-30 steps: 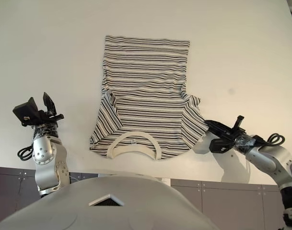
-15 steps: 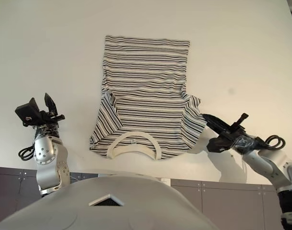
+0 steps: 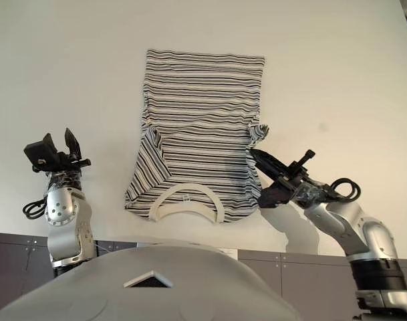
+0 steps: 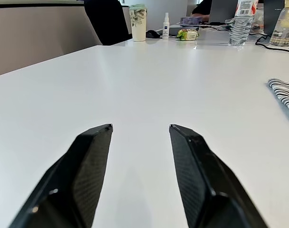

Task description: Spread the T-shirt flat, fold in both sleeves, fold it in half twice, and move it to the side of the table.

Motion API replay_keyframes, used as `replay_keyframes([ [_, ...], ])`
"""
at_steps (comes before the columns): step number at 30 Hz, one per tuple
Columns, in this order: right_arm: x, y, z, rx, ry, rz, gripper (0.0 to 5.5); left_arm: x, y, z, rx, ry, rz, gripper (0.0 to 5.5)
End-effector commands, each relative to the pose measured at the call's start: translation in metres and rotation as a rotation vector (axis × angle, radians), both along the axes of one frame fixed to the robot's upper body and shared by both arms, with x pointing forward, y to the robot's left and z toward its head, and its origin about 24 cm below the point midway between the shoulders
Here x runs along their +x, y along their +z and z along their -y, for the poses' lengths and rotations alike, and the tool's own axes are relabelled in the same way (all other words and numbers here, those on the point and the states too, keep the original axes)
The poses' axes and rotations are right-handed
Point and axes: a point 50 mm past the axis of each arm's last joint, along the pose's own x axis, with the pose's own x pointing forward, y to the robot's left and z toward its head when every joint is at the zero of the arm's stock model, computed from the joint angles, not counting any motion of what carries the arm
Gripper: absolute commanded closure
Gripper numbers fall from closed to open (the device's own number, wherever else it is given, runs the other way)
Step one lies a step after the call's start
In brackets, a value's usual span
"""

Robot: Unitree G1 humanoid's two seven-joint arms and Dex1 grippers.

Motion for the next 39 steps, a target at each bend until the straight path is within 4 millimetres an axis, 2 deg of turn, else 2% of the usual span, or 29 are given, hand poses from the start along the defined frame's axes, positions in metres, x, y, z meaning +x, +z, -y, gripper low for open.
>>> replay_keyframes([
  [1, -0.001, -0.01, -0.011, -0.023, -0.004, -0.039, 5.23, 0.006, 0.002, -0.008, 0.018, -0.043, -0.022, 3.25],
  [6, -0.009, -0.019, -0.014, -0.008, 0.001, -0.069, 4.24, 0.007, 0.005, -0.015, 0.051, -0.09, -0.039, 3.25],
  [10, -0.007, -0.007, -0.013, 0.061, 0.005, -0.032, 3.62, 0.005, 0.009, -0.021, 0.112, -0.209, -0.062, 3.25],
  [11, -0.004, 0.0, -0.004, 0.06, -0.005, -0.011, 3.41, 0.002, 0.012, -0.024, 0.163, -0.294, -0.084, 3.25],
  [13, -0.004, 0.013, 0.022, 0.011, 0.01, -0.01, 3.1, -0.015, 0.013, -0.023, 0.46, -0.649, -0.19, 3.25],
  [14, -0.011, 0.014, 0.034, -0.031, 0.04, -0.045, 2.86, -0.03, 0.009, -0.021, 0.587, -0.862, -0.269, 3.25],
  [16, -0.027, 0.011, 0.054, -0.112, 0.108, -0.16, 2.54, -0.051, 0.004, -0.023, 0.674, -1.115, -0.379, 3.09],
  [19, -0.044, 0.0, 0.064, -0.198, 0.193, -0.37, 2.02, -0.06, -0.001, -0.026, 0.782, -1.345, -0.44, 2.72],
  [21, -0.041, -0.002, 0.058, -0.228, 0.25, -0.419, 1.6, -0.057, 0.0, -0.024, 0.881, -1.47, -0.404, 2.4],
  [23, -0.035, -0.006, 0.045, -0.233, 0.294, -0.416, 1.57, -0.053, 0.001, -0.017, 0.961, -1.577, -0.329, 2.26],
  [27, -0.029, -0.012, 0.026, -0.221, 0.329, -0.425, 1.57, -0.057, -0.008, -0.004, 0.994, -1.749, -0.264, 2.26],
  [33, -0.035, -0.013, 0.023, -0.242, 0.374, -0.479, 1.57, -0.062, -0.016, -0.002, 1.003, -1.85, -0.24, 2.26],
  [36, -0.034, -0.015, 0.021, -0.248, 0.382, -0.487, 1.83, -0.064, -0.019, -0.002, 1.004, -1.888, -0.228, 2.7],
  [39, -0.034, -0.017, 0.021, -0.257, 0.393, -0.495, 2.46, -0.065, -0.021, -0.002, 1.002, -1.918, -0.224, 3.27],
])
